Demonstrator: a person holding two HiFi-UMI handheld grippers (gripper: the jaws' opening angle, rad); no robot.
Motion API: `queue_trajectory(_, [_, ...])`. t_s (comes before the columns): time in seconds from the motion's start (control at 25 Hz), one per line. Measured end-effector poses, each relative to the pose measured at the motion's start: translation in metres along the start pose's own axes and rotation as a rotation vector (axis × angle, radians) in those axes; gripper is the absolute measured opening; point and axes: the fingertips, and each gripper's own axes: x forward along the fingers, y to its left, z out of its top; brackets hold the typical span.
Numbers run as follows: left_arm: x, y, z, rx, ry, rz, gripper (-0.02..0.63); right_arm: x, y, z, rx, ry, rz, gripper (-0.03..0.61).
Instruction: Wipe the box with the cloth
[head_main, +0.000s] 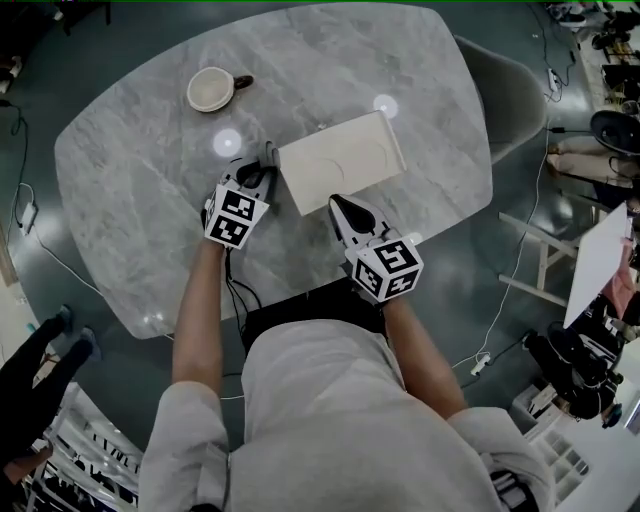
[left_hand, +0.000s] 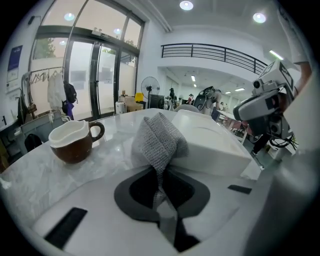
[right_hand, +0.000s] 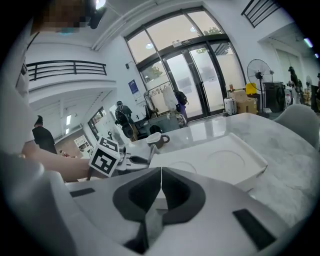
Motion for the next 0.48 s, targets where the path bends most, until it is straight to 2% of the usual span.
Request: queue_trajectory(0.48, [-0.005,-0.026,-0.005,0.005,-0.003,0.043,0.040,-0.016,0.007,-0.017,-0.033,0.026,0.077,0.026])
